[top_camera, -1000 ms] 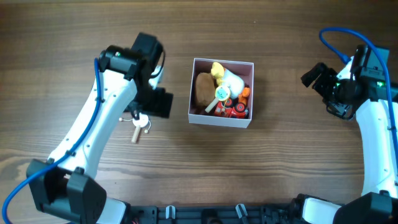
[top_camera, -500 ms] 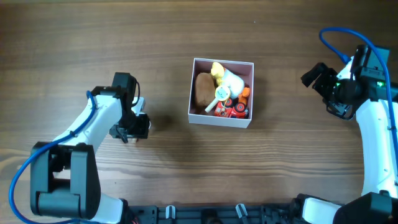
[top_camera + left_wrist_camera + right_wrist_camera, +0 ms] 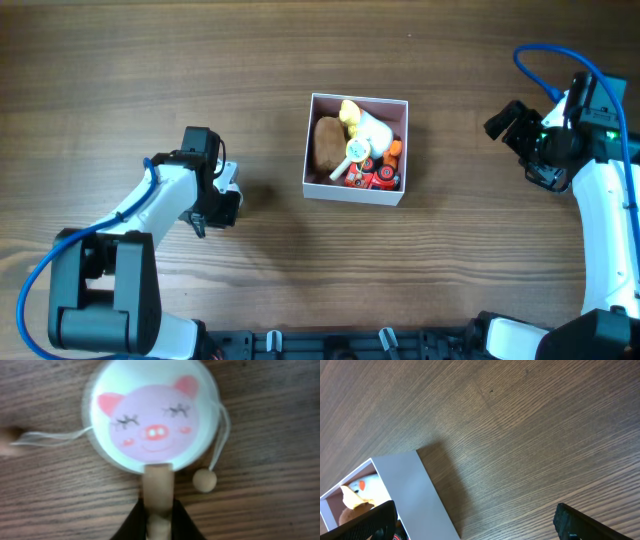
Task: Pack container
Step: 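Grasp the white pig rattle drum with the left gripper, then lower the pig rattle into the box and open the left gripper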
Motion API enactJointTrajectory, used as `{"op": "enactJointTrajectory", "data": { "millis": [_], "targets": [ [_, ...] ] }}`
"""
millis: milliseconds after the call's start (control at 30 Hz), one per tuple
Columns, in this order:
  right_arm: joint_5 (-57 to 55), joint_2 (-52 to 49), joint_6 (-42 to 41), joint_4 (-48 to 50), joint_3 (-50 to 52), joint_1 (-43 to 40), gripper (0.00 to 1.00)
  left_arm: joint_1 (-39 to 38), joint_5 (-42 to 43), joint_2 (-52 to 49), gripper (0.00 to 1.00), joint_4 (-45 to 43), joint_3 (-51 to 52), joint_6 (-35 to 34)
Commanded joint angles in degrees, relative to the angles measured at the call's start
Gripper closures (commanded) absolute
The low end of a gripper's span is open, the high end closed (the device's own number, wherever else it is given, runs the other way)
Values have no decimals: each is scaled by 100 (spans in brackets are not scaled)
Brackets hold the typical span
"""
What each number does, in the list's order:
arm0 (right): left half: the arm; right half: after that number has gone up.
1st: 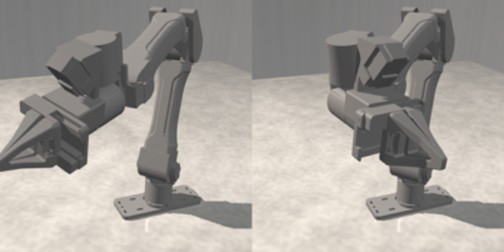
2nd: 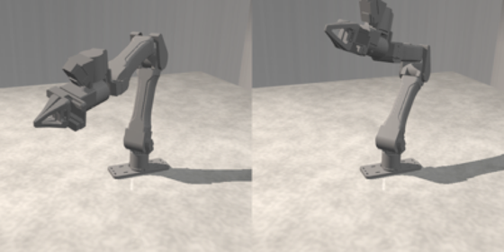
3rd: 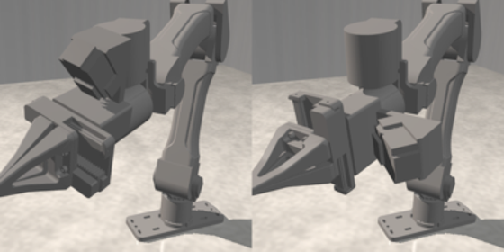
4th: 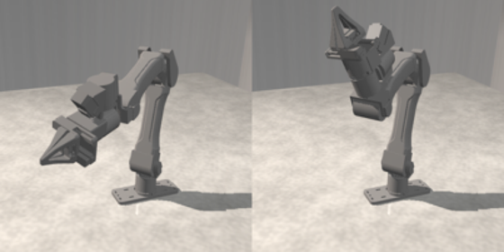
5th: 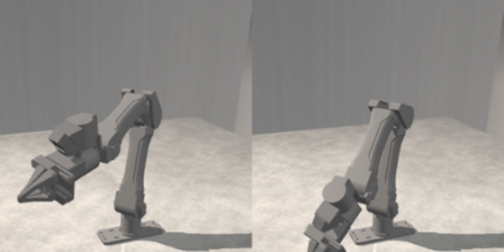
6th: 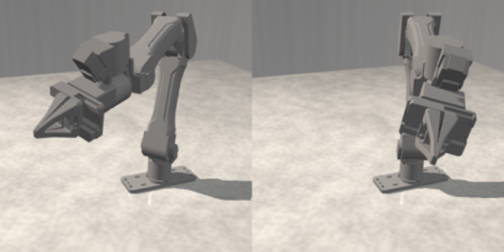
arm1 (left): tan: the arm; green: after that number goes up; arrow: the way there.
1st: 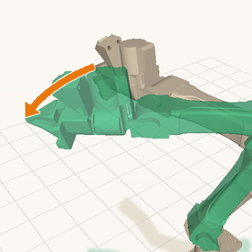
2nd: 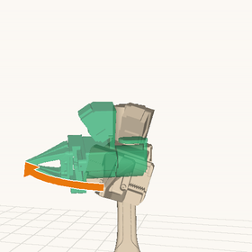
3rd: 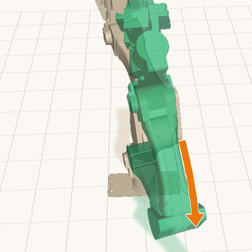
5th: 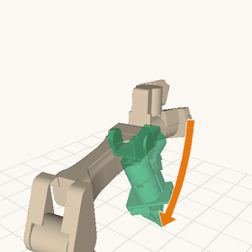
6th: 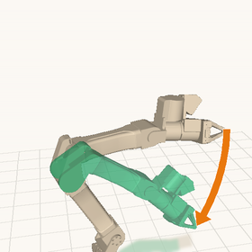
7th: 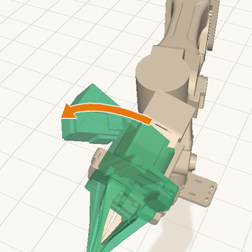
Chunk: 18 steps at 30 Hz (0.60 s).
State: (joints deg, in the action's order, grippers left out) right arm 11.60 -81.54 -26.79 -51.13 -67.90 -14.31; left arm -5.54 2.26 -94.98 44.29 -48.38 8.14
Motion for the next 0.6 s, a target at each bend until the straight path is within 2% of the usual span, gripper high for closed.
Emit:
{"op": "enactJointTrajectory", "data": {
  "millis": [0,67,133,267,300,367,467,567],
  "targets": [
    [52,11,-37,13,13,4,0,20,68,-48,96,-9,142,46],
    [52,11,-37,13,13,4,0,20,70,-11,96,227,11,7],
    [52,11,-37,13,13,4,0,7,92,68,96,713,-409,-391],
    [52,11,-37,13,13,4,0,-164,426,188,96,2094,-1838,-608],
    [52,11,-37,13,13,4,0,-299,680,205,96,2527,-2476,-605],
    [52,11,-37,13,13,4,0,-544,949,210,96,2852,-3270,-603],
    [52,11,-37,13,13,2,1,-1231,1036,210,96,2640,-4164,-450],
    [52,11,-39,13,13,4,0,-1869,1034,197,96,1908,-4205,-389]
  ]
}}
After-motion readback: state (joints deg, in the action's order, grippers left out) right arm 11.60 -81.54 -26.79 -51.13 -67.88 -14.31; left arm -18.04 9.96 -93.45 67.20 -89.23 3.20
